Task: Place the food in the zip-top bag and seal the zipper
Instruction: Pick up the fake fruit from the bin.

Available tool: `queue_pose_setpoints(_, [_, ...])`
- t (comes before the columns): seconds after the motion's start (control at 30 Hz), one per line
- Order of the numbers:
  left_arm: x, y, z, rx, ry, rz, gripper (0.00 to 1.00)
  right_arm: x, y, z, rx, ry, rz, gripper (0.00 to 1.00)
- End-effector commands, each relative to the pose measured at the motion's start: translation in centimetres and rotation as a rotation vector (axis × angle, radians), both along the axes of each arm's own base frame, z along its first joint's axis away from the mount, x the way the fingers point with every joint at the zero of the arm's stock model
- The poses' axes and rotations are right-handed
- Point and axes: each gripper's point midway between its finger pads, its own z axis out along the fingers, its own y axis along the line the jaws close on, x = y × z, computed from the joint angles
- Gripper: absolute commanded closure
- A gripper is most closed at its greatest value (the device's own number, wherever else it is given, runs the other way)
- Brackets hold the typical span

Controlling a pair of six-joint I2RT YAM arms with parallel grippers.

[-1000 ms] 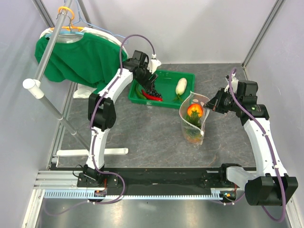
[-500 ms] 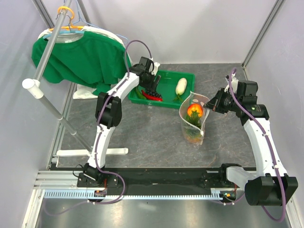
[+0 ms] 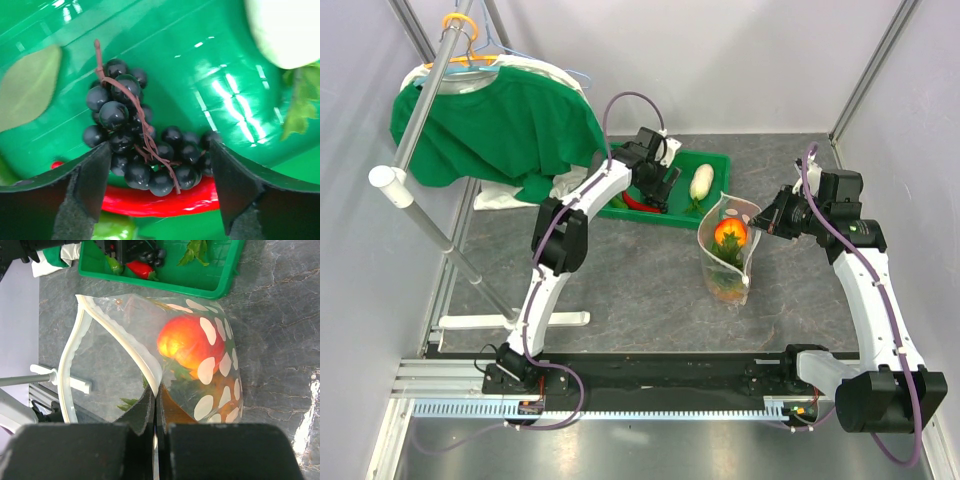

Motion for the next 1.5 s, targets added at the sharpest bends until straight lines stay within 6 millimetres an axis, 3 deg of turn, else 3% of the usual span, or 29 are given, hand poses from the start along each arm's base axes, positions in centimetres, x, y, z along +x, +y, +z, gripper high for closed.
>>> queue_pose_setpoints(0.0, [-1.3,-1.4,-2.6,-0.002,0.053,-0.067,0.13,0.4,-0.1,0.6,-0.006,-0.033,-0.001,1.0])
queue_pose_setpoints(0.13, [-1.5,-1.4,-3.5,0.007,0.067,-0.075,0.17,0.4,-0.1,0.5,-0.012,-0.03,0.0,1.0])
queue_pose_setpoints(0.27, [-1.5,-1.5,-3.8,0.006,0.068,-0.089,0.35,0.5,-0.1,0.5,-0.011,-0.028,-0.001,1.0])
queue_pose_setpoints(0.47, [-0.6,-2.5,-1.3,-0.037,0.018,-0.114,0.51,0.6,-0.2,0.3,-0.014,-0.024,-0.002,1.0])
queue_pose_setpoints(0.57, [-0.3,-3.0,1.8,-0.081,-0.029,-0.131,0.67,0.6,-0.2,0.5,-0.019,-0.03,0.0,1.0])
queue_pose_setpoints(0.6, [-0.1,-3.2,4.1,-0.108,-0.068,-0.137,0.7,0.6,-0.2,0.5,-0.019,-0.03,0.0,1.0])
queue_pose_setpoints(0.67, [-0.4,-3.4,5.7,-0.134,-0.088,-0.152,0.8,0.6,-0.2,0.4,-0.019,-0.027,-0.002,1.0])
queue_pose_setpoints(0.7, [-0.3,-3.6,8.1,-0.161,-0.134,-0.159,0.83,0.6,-0.2,0.4,-0.017,-0.026,0.0,1.0])
queue_pose_setpoints(0.83, [-0.7,-3.5,10.8,-0.184,-0.179,-0.185,0.98,0.6,-0.1,0.4,-0.011,-0.025,0.003,1.0])
queue_pose_setpoints(1.0, [-1.2,-3.6,13.3,-0.209,-0.213,-0.21,0.98,0.5,-0.2,0.6,-0.019,-0.037,0.002,1.0])
queue_pose_setpoints(1.1, [-1.8,-3.6,16.0,-0.243,-0.245,-0.22,0.98,0.6,-0.3,0.4,-0.025,-0.037,-0.002,1.0])
queue_pose_setpoints(1.33, [-5.8,-4.4,26.6,-0.418,-0.352,-0.31,0.98,0.8,-0.3,0.4,-0.023,-0.033,-0.003,1.0])
queue_pose_setpoints(1.37, [-6.9,-4.4,29.0,-0.448,-0.384,-0.331,0.98,0.8,-0.3,0.4,-0.022,-0.036,-0.004,1.0])
queue_pose_setpoints(1.43, [-8.8,-4.9,31.4,-0.495,-0.399,-0.371,0.98,0.9,-0.3,0.3,-0.021,-0.033,-0.003,1.0])
queue_pose_setpoints(1.47, [-10.1,-4.7,33.6,-0.523,-0.429,-0.393,0.98,0.9,-0.2,0.4,-0.019,-0.035,-0.003,1.0])
